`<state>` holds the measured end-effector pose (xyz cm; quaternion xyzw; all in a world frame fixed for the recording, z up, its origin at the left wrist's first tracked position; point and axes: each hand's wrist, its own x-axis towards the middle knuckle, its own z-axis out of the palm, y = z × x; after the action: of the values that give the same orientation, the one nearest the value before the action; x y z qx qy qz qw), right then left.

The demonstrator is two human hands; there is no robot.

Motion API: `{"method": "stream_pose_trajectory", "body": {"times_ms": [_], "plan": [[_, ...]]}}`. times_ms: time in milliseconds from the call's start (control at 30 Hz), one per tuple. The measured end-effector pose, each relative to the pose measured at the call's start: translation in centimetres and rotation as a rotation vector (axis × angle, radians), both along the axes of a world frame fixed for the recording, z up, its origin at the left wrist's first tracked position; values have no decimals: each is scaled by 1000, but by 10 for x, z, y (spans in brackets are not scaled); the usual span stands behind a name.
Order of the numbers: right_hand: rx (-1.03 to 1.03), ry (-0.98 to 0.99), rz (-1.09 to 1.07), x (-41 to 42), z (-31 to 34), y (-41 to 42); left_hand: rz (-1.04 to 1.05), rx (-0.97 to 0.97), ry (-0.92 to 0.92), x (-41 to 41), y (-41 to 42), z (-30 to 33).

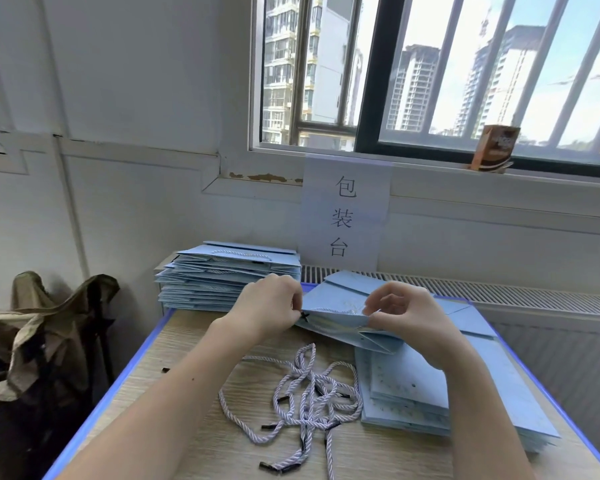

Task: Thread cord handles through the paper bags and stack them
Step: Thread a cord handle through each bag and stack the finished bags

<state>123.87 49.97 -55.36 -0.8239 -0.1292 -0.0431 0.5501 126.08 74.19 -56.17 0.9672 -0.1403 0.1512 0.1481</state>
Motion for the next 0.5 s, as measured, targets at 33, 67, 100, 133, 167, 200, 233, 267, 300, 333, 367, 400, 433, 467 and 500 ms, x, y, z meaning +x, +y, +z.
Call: {"method": "stream_pose_trajectory", "body": {"times_ms": [33, 67, 100, 133, 167, 200, 233, 267, 300, 333, 367, 400, 433, 467, 500], "plan": [[0, -5, -1, 0, 0, 0, 17, 7, 10, 1, 0, -1], [-2, -7, -5, 0, -1, 0, 33, 5, 17, 3, 0, -2], [0, -8, -8, 1, -1, 0, 44, -5, 24, 4, 0, -3], [4, -9, -11, 1, -1, -1, 50, -21, 35, 5, -1, -4], [6, -10, -13, 1, -1, -1, 51, -38, 52, 6, -2, -5], [6, -11, -15, 2, -1, -1, 52, -51, 69, 7, -3, -6], [5, -12, -17, 2, -1, 0, 53, -61, 80, 7, -4, -6], [6, -11, -19, 1, -1, 0, 56, -70, 87, 7, -5, -7], [5, -11, -22, 1, -1, 0, 57, -82, 100, 7, -6, -8], [5, -11, -23, 1, 0, 0, 55, -94, 121, 8, -6, -9], [4, -11, -24, 1, 0, 0, 54, -104, 143, 8, -6, -11], [5, -12, -22, 1, 0, 0, 60, -110, 152, 8, -7, -12], [6, -14, -20, 0, 0, 0, 75, -112, 143, 8, -9, -14], [5, -16, -20, 0, 0, 0, 100, -107, 117, 7, -11, -16], [1, -18, -21, 0, 0, 0, 131, -91, 79, 7, -15, -18]]}}
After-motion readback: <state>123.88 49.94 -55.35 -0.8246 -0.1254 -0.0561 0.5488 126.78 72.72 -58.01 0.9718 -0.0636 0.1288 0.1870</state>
